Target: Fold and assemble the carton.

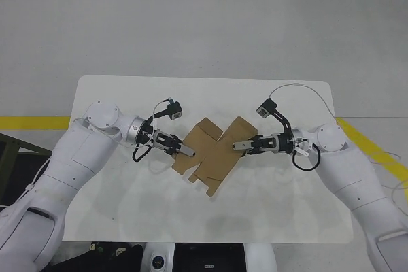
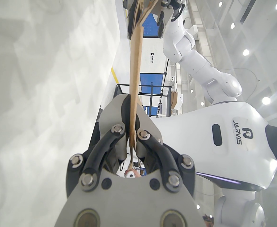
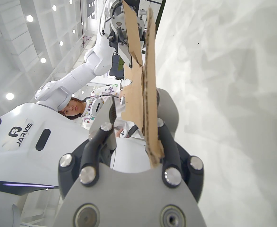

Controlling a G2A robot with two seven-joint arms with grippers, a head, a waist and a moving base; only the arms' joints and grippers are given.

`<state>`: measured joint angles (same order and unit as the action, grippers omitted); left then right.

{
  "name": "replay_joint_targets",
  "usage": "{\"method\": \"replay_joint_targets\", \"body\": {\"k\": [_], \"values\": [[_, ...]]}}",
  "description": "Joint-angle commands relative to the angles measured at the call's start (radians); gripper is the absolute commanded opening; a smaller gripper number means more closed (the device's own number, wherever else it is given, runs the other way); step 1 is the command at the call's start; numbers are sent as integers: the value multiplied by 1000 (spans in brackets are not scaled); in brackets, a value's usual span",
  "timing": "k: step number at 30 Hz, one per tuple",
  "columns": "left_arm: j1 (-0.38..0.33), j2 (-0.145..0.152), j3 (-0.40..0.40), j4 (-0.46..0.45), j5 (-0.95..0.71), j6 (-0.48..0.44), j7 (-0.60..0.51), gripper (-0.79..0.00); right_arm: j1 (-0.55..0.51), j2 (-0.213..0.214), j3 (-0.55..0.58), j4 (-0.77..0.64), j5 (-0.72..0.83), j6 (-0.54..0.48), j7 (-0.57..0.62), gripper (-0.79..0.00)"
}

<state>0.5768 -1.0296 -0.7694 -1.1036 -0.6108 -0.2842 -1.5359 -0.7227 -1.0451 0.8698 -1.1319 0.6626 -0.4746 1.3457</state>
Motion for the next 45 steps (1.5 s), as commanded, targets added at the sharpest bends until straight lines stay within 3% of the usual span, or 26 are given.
{"method": "replay_joint_targets", "body": {"k": [1, 7, 8, 9, 10, 16, 20, 28, 45], "values": [[-1, 1, 4, 0, -3, 0, 0, -785, 3, 0, -4, 2, 4, 0, 0, -650], [-5, 4, 12, -1, -11, 0, 0, -785, 9, -2, -16, 7, 22, -5, -5, -757], [-6, 4, 9, 3, -14, -2, 2, -671, 10, -3, -16, 8, 25, -8, -8, -782], [-7, 4, 7, 3, -14, -3, 3, -406, 11, -3, -17, 10, 28, -11, -11, -785], [-8, 4, 6, 1, -17, -2, 2, 0, 11, -3, -17, 13, 30, -15, -15, -785], [1, 7, -29, 28, -63, -38, 39, 0, 18, -6, -12, 43, 33, -57, -57, -785], [13, 5, -63, 59, -87, -92, 119, 0, 27, -12, -7, 69, 27, -98, -98, -785], [80, 4, -113, 6, -111, -115, 296, 0, 45, -31, 3, 133, 1, -170, -197, -785], [162, 13, -194, -110, -88, -73, 354, 0, 20, -43, 37, 130, -140, -188, -362, -785]]}}
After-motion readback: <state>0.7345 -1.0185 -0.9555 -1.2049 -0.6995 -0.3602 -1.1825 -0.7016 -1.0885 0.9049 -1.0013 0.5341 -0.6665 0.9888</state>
